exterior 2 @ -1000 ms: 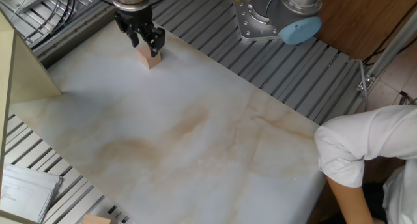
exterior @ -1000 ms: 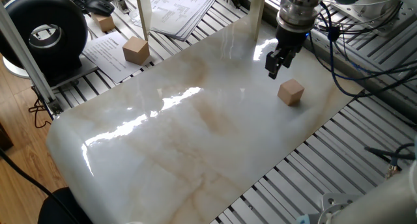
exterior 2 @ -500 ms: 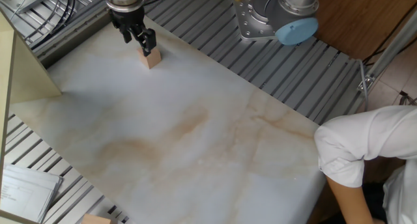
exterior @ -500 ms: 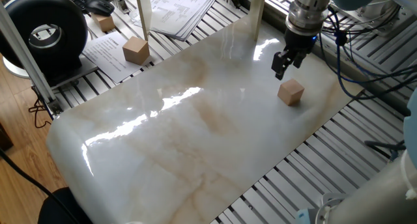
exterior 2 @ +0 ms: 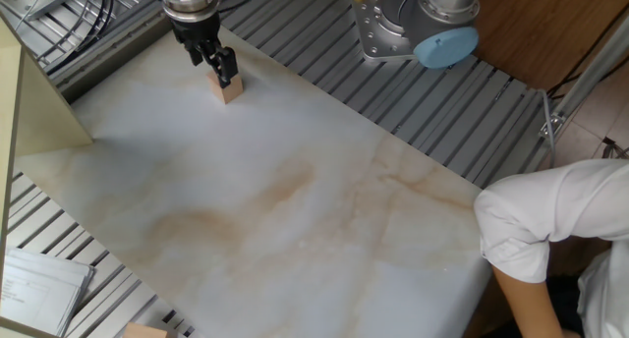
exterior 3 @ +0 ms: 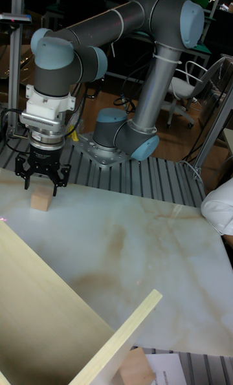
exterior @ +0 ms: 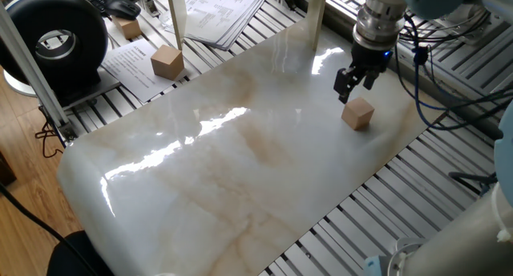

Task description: Put the object on the shelf

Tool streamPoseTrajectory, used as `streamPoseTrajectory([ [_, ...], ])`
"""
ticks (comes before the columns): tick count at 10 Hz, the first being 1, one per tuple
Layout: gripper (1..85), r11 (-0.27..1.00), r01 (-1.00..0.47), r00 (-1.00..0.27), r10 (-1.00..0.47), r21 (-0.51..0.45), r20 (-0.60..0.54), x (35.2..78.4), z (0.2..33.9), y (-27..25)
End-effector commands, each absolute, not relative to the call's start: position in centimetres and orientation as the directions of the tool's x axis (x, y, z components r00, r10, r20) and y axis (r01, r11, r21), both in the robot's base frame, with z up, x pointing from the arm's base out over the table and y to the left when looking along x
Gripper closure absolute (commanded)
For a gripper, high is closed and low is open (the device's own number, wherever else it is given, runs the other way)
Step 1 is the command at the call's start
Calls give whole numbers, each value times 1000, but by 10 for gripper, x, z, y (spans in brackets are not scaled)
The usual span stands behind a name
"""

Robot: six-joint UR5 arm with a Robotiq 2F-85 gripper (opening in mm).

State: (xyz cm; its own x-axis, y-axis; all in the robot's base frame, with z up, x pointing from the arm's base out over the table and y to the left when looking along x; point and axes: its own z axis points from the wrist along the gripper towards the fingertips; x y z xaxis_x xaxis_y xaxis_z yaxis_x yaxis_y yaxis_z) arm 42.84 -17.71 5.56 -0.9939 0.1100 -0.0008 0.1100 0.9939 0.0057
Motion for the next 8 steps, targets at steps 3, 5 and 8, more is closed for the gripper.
streamPoseTrajectory([
  [3,137,987,161,-986,161,13,32,409,36,-171],
  [5,140,988,151,-989,150,26,9,409,28,-170],
  [8,157,992,128,-992,128,23,-5,406,23,-177],
])
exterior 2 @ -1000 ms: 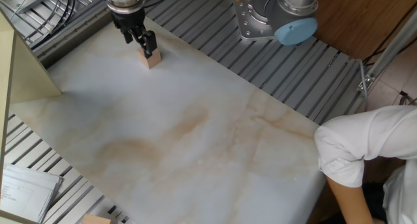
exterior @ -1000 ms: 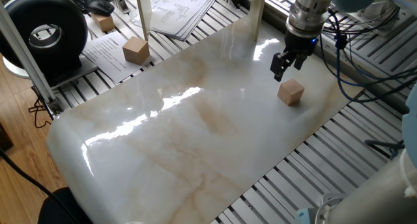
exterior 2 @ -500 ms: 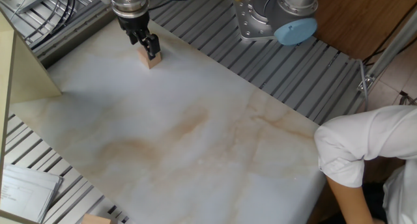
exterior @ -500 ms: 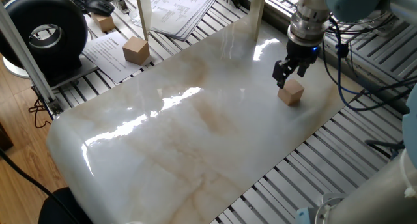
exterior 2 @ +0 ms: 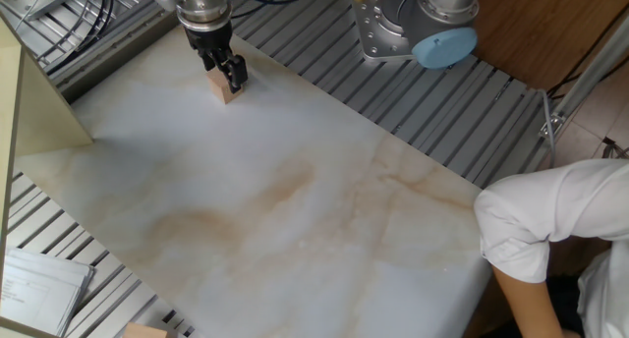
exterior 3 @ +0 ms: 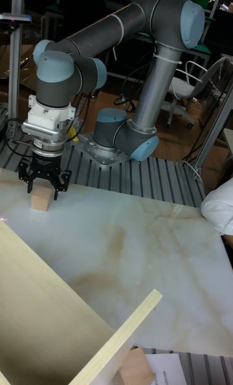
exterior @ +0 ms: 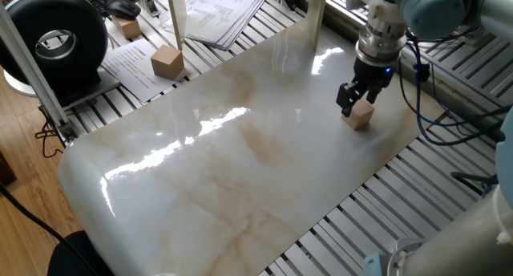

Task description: Put the object on the shelf

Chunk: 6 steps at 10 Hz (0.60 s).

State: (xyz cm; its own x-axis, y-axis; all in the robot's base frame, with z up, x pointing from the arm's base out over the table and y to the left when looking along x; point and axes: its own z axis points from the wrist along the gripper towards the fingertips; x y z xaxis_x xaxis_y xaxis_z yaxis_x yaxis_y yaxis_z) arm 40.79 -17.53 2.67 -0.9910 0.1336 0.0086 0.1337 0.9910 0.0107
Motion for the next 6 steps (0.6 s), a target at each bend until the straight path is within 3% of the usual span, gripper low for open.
streamPoseTrajectory([
  [1,167,993,117,-993,117,24,-13,409,22,-178],
  [5,203,998,68,-996,68,2,-62,424,17,-175],
  [6,317,998,61,-996,60,-14,-73,428,19,-177],
])
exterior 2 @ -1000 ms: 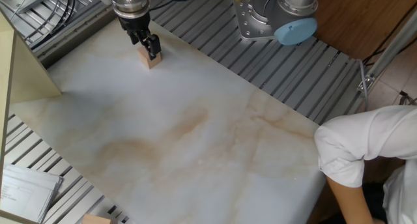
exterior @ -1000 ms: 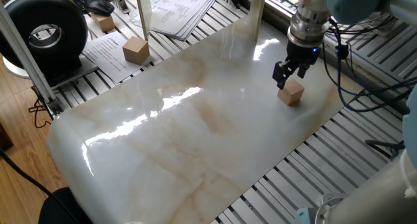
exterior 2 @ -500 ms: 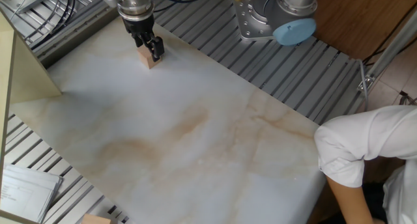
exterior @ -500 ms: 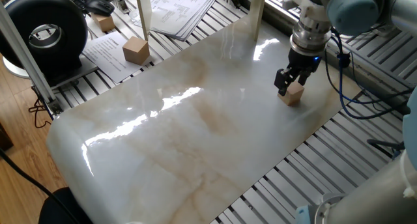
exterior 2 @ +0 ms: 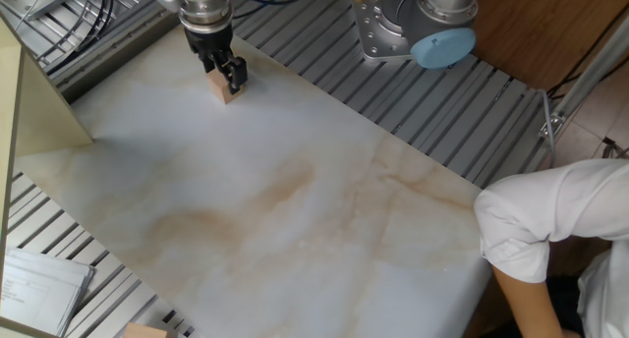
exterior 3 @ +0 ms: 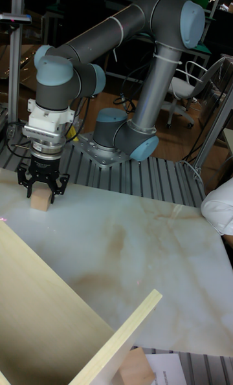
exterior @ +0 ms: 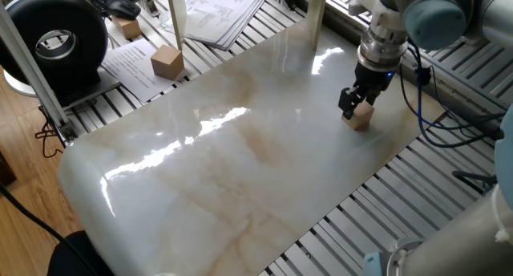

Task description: Put the object on the shelf

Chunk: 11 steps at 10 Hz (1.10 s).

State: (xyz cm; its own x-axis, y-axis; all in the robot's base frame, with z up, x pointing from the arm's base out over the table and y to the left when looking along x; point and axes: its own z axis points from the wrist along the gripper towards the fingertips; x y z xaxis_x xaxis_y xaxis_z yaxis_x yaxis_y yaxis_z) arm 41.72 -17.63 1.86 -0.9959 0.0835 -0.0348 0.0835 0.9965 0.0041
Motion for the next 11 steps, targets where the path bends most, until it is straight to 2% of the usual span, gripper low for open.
streamPoseTrajectory([
  [1,547,997,71,-995,70,-13,-66,428,22,-174],
  [2,843,998,57,-997,55,-27,-54,426,27,-174],
  [3,843,999,13,-999,10,-47,-51,424,34,-177],
  [5,843,997,-65,-998,-66,-42,-15,407,78,-165],
  [7,843,989,-128,-991,-125,79,-44,398,125,-127],
  [10,843,981,-165,-979,-151,105,-138,420,128,-116],
  [11,843,984,-169,-972,-158,53,-173,430,120,-130],
])
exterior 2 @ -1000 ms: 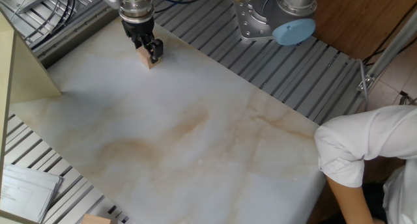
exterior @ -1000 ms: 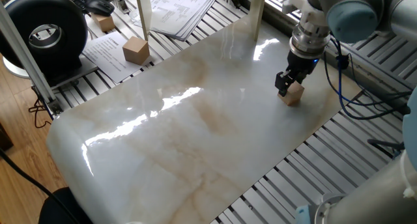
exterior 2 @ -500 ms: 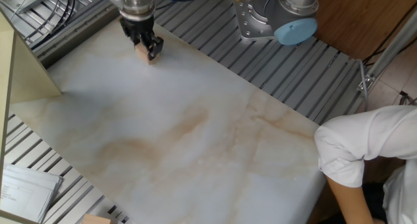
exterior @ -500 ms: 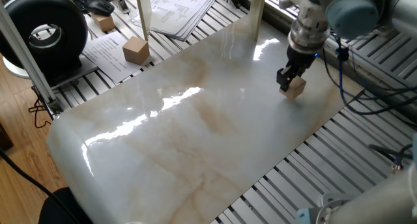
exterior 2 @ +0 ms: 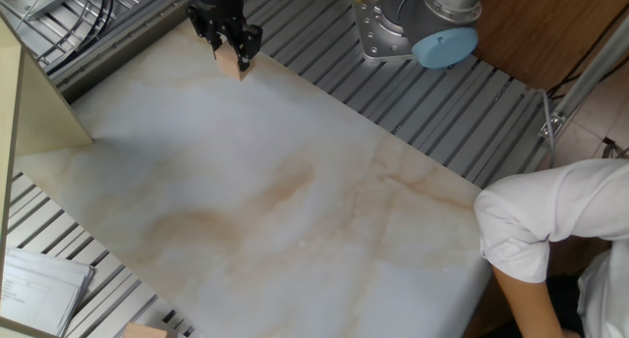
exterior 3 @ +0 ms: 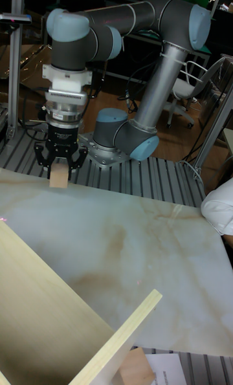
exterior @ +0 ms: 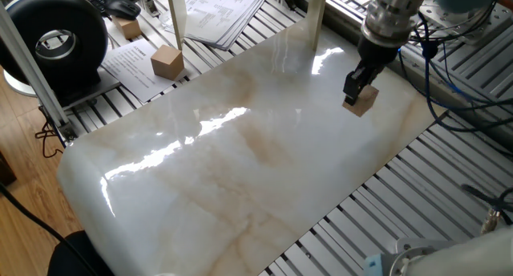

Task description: Put the object on the shelf

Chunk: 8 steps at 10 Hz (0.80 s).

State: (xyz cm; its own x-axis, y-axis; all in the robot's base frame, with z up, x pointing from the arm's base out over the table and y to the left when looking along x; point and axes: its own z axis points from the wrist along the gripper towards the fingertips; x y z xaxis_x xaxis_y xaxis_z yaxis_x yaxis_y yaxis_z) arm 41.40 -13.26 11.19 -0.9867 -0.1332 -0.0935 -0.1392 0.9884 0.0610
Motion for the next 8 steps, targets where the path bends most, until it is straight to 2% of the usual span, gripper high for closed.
streamPoseTrajectory([
  [1,843,982,-183,-968,-172,42,-181,425,113,-139],
  [2,843,983,-179,-974,-170,45,-147,409,133,-146],
  [4,843,982,-169,-985,-164,81,-60,383,202,-137],
  [7,843,979,-185,-975,-171,87,-144,404,205,-131],
  [8,843,978,-202,-959,-189,44,-212,416,184,-147],
])
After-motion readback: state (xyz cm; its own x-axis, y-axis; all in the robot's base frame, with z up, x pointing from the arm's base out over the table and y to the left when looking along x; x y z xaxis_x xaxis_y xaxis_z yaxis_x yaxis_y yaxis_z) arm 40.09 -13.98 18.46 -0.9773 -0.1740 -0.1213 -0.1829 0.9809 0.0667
